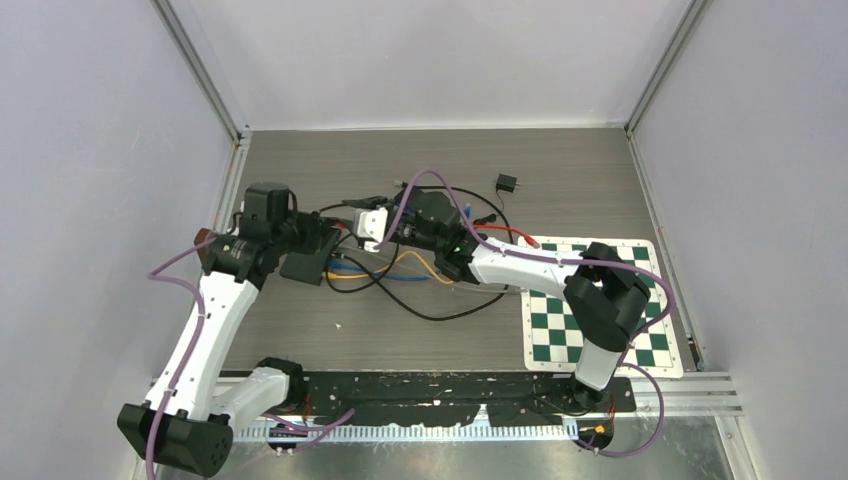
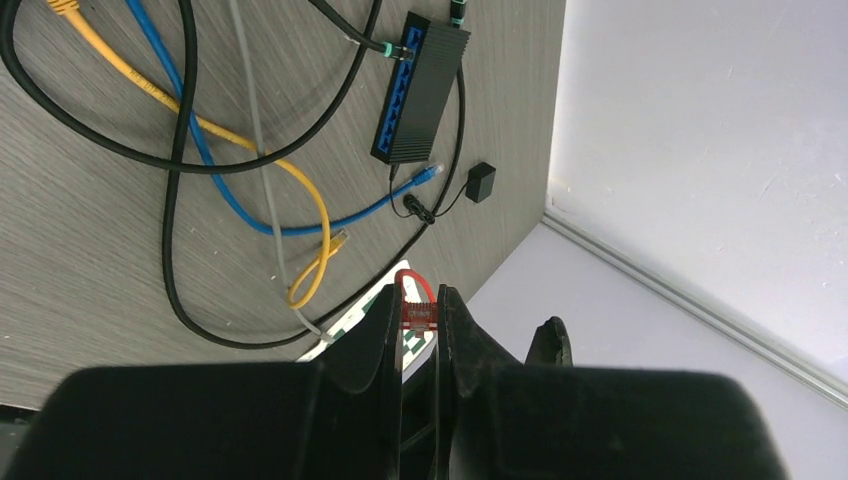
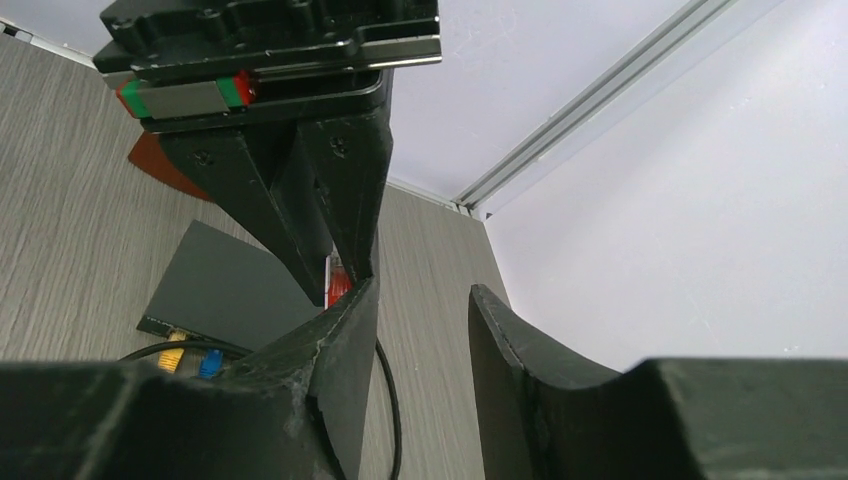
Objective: Insert the plug into the switch port
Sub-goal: Pick up the connector from the center of the board.
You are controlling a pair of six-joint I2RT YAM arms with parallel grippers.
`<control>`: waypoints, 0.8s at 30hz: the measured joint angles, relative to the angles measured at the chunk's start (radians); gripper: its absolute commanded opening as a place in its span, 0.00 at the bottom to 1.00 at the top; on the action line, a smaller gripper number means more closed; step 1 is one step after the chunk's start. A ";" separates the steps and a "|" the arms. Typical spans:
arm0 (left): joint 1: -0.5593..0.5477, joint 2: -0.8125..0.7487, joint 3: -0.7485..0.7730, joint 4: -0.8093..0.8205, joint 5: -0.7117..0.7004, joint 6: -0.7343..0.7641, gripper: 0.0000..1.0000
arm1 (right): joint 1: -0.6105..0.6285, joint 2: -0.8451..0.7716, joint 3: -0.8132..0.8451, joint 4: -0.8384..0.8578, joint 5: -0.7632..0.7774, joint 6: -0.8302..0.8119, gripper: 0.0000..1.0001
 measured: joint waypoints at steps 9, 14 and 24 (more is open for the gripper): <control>0.000 -0.010 -0.003 0.005 -0.002 0.000 0.00 | 0.000 -0.031 -0.008 -0.100 -0.026 0.004 0.49; 0.000 -0.019 -0.003 0.007 -0.002 -0.001 0.00 | 0.001 -0.037 -0.010 -0.160 -0.059 0.014 0.47; 0.000 -0.032 -0.004 0.007 0.010 -0.019 0.00 | 0.002 -0.037 -0.010 -0.169 -0.043 0.014 0.38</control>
